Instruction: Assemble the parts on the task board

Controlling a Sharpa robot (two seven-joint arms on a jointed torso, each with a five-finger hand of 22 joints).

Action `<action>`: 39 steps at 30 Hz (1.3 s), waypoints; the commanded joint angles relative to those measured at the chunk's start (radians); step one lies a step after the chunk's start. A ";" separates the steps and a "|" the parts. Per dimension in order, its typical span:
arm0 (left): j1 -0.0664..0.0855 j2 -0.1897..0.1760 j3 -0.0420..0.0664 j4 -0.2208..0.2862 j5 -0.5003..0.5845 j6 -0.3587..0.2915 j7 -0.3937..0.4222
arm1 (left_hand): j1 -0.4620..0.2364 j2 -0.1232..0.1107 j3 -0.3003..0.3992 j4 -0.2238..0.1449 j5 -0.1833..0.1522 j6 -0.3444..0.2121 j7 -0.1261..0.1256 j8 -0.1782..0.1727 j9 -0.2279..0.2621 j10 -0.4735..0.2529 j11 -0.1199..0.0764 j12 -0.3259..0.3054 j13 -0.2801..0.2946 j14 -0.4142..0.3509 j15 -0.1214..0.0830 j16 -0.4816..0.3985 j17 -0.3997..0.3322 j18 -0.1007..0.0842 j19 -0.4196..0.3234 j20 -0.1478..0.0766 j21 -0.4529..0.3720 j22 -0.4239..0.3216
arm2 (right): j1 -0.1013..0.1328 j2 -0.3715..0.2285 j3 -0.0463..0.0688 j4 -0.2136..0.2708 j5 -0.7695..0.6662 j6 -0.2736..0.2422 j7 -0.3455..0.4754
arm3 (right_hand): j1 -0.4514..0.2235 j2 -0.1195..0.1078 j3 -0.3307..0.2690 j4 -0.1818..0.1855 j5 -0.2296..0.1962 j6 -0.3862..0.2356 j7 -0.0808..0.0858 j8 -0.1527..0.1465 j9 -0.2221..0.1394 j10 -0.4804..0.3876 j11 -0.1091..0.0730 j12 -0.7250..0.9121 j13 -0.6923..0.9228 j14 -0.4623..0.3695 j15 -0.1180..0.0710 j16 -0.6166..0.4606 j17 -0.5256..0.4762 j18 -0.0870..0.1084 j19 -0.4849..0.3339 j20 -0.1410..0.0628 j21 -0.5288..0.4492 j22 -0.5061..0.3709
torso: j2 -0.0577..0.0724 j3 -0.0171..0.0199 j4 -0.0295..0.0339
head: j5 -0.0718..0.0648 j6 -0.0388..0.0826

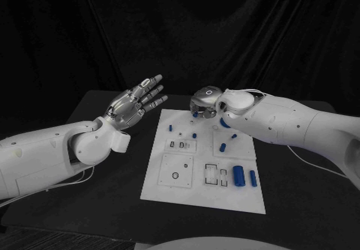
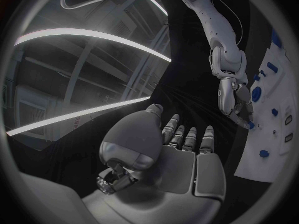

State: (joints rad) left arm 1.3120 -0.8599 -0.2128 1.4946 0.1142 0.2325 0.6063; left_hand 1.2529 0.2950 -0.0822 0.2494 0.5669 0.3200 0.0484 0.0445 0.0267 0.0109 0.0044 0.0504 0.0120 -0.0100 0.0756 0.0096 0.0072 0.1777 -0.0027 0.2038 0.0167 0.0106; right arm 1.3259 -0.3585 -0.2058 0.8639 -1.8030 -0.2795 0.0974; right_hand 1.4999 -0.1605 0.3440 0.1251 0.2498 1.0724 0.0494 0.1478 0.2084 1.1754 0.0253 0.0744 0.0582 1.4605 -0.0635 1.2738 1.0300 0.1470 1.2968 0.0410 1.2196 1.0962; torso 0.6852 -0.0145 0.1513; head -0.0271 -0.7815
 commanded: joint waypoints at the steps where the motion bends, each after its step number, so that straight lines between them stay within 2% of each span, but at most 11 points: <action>1: 0.002 0.002 0.001 0.000 -0.002 0.003 0.008 | 0.016 -0.006 0.035 -0.006 0.017 0.022 0.005 0.016 0.017 -0.004 0.016 0.022 0.003 0.010 0.011 -0.010 -0.007 0.002 0.005 0.003 -0.015 -0.009 | -0.003 -0.001 0.000 0.001 -0.003 0.004 -0.023 | -0.005 0.006 0.046 -0.005 -0.013 -0.013 0.000 -0.024 0.014 -0.014 0.002 -0.010 0.008 -0.009 -0.002 -0.018 -0.013 -0.036 -0.008 0.003 -0.006 0.007 | 0.000 -0.0008 -0.0002 | -0.001 0.000; 5: 0.002 0.003 0.001 -0.002 -0.002 0.003 0.007 | 0.016 -0.006 0.040 -0.006 0.017 0.040 0.010 0.021 0.020 -0.004 0.021 0.024 0.004 0.010 0.011 -0.010 -0.007 0.002 0.005 0.004 -0.015 -0.009 | -0.004 0.000 0.000 0.002 -0.003 0.007 -0.030 | -0.009 0.008 0.048 -0.003 -0.017 -0.025 -0.003 -0.032 0.013 -0.016 0.003 -0.009 0.010 -0.012 -0.001 -0.020 -0.016 -0.036 -0.010 0.004 -0.007 0.009 | 0.000 -0.0009 -0.0023 | 0.001 -0.001; 8: 0.002 0.004 0.001 -0.002 -0.002 0.003 0.005 | 0.016 -0.007 0.041 -0.006 0.018 0.045 0.011 0.023 0.020 -0.004 0.023 0.025 0.004 0.010 0.010 -0.010 -0.007 0.002 0.005 0.004 -0.015 -0.009 | -0.004 0.001 0.000 0.004 -0.003 0.006 -0.040 | -0.019 -0.002 0.058 0.002 -0.025 -0.094 -0.035 -0.075 -0.003 -0.079 0.015 -0.014 0.005 -0.023 0.008 -0.032 -0.033 -0.034 -0.022 0.012 -0.019 0.004 | -0.001 -0.0015 -0.0016 | 0.002 -0.003; 12: 0.002 0.004 0.001 -0.003 -0.002 0.002 0.004 | 0.016 -0.007 0.042 -0.006 0.018 0.048 0.012 0.024 0.021 -0.004 0.024 0.025 0.004 0.010 0.010 -0.010 -0.007 0.002 0.005 0.004 -0.015 -0.009 | -0.004 -0.001 0.000 0.006 -0.003 0.004 -0.055 | -0.024 -0.015 0.059 -0.001 -0.037 -0.187 -0.074 -0.086 -0.031 -0.173 0.018 -0.013 0.006 -0.039 0.012 -0.051 -0.058 -0.029 -0.041 0.018 -0.042 -0.010 | -0.001 -0.0012 -0.0026 | 0.004 -0.003; 14: 0.002 0.004 0.001 -0.003 -0.002 0.001 0.003 | 0.016 -0.007 0.042 -0.006 0.018 0.048 0.012 0.024 0.021 -0.004 0.024 0.025 0.004 0.010 0.010 -0.010 -0.007 0.002 0.005 0.004 -0.015 -0.009 | -0.004 -0.004 0.000 0.006 -0.003 0.000 -0.064 | -0.023 -0.013 0.028 -0.016 -0.045 -0.288 -0.114 -0.085 -0.065 -0.294 0.013 -0.012 0.005 -0.056 0.012 -0.068 -0.080 -0.024 -0.060 0.019 -0.065 -0.025 | -0.001 -0.0010 -0.0023 | 0.004 -0.004; 17: 0.002 0.002 0.001 -0.003 -0.002 -0.001 0.003 | 0.015 -0.007 0.043 -0.006 0.018 0.051 0.013 0.025 0.021 -0.004 0.025 0.026 0.004 0.010 0.009 -0.010 -0.007 0.002 0.005 0.005 -0.015 -0.009 | -0.004 -0.009 0.000 0.007 -0.003 -0.015 -0.068 | -0.017 0.000 -0.015 -0.030 -0.045 -0.364 -0.122 -0.087 -0.095 -0.370 0.012 -0.014 0.006 -0.075 0.013 -0.089 -0.109 -0.020 -0.078 0.020 -0.090 -0.037 | -0.001 -0.0010 -0.0011 | 0.004 -0.004; 21: 0.002 -0.002 0.001 -0.002 -0.002 -0.003 0.002 | 0.015 -0.007 0.044 -0.006 0.018 0.054 0.015 0.026 0.021 -0.004 0.027 0.027 0.004 0.010 0.009 -0.010 -0.007 0.002 0.005 0.005 -0.015 -0.009 | -0.004 -0.033 0.000 0.026 -0.003 -0.077 -0.069 | -0.014 0.003 -0.025 -0.032 -0.044 -0.363 -0.120 -0.086 -0.098 -0.379 0.011 -0.013 0.007 -0.080 0.013 -0.094 -0.116 -0.020 -0.080 0.020 -0.093 -0.036 | 0.000 -0.0009 0.0002 | 0.001 0.002; 24: 0.002 -0.006 0.001 -0.002 -0.002 -0.004 0.002 | 0.015 -0.008 0.045 -0.006 0.018 0.056 0.016 0.027 0.022 -0.004 0.028 0.028 0.004 0.010 0.008 -0.010 -0.007 0.002 0.005 0.005 -0.015 -0.009 | 0.004 -0.062 0.000 0.061 -0.003 -0.121 -0.067 | -0.009 0.014 -0.042 -0.036 -0.022 -0.293 -0.097 -0.072 -0.095 -0.336 0.015 0.005 0.017 -0.070 0.013 -0.077 -0.093 -0.020 -0.076 0.020 -0.095 -0.029 | 0.000 -0.0014 0.0002 | -0.001 0.006; 31: 0.002 -0.017 0.001 0.001 -0.002 -0.007 0.003 | 0.015 -0.008 0.045 -0.006 0.019 0.059 0.017 0.028 0.022 -0.003 0.029 0.029 0.005 0.010 0.008 -0.010 -0.007 0.003 0.005 0.005 -0.014 -0.009 | 0.050 -0.207 0.000 0.249 -0.002 -0.125 -0.096 | -0.038 0.027 -0.036 -0.006 -0.052 -0.207 -0.051 -0.042 -0.093 -0.167 0.022 0.089 0.036 -0.062 0.018 -0.069 -0.085 -0.021 -0.061 0.025 -0.094 -0.009 | -0.005 -0.0016 -0.0056 | 0.004 0.013; 37: 0.002 -0.026 0.001 0.006 -0.002 -0.007 0.001 | 0.016 -0.010 0.047 -0.008 0.020 0.065 0.019 0.031 0.023 -0.003 0.032 0.031 0.005 0.010 0.007 -0.010 -0.007 0.003 0.006 0.006 -0.014 -0.008 | 0.069 -0.335 0.000 0.383 0.002 -0.124 -0.110 | -0.081 0.012 -0.065 0.029 -0.163 -0.162 -0.029 -0.038 -0.093 0.031 -0.017 0.266 0.130 -0.062 -0.006 -0.071 -0.086 -0.024 -0.051 0.007 -0.090 0.015 | -0.009 -0.0017 -0.0116 | 0.010 0.008; 39: 0.002 -0.028 0.001 0.006 -0.002 -0.006 0.000 | 0.016 -0.010 0.047 -0.008 0.020 0.065 0.019 0.031 0.023 -0.003 0.032 0.031 0.005 0.010 0.007 -0.010 -0.007 0.003 0.006 0.006 -0.014 -0.008 | 0.071 -0.366 0.000 0.408 0.017 -0.125 -0.117 | -0.102 0.016 -0.095 0.042 -0.158 -0.152 -0.027 -0.044 -0.096 -0.013 -0.028 0.415 0.261 -0.079 -0.017 -0.098 -0.119 -0.025 -0.067 0.000 -0.117 0.002 | -0.012 -0.0029 -0.0119 | 0.009 0.005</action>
State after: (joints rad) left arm 1.3120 -0.8873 -0.2132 1.4984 0.1141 0.2276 0.5977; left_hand 1.2529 0.2950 -0.0821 0.2494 0.5673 0.3702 0.0661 0.0582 0.0316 0.0036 0.0255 0.0619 0.0122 -0.0100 0.0755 0.0096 0.0072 0.1777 -0.0024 0.2040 0.0167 0.0107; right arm 1.3944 -0.7210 -0.2066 1.2619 -1.7989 -0.3783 0.0221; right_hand 1.4049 -0.1420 0.2686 0.1725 0.0954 0.9203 0.0239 0.0978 0.1205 1.1667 -0.0031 0.5067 0.3536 1.3786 -0.0853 1.1717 0.9001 0.1475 1.2248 0.0466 1.1049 1.0888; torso 0.6773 -0.0161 0.1418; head -0.0181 -0.7737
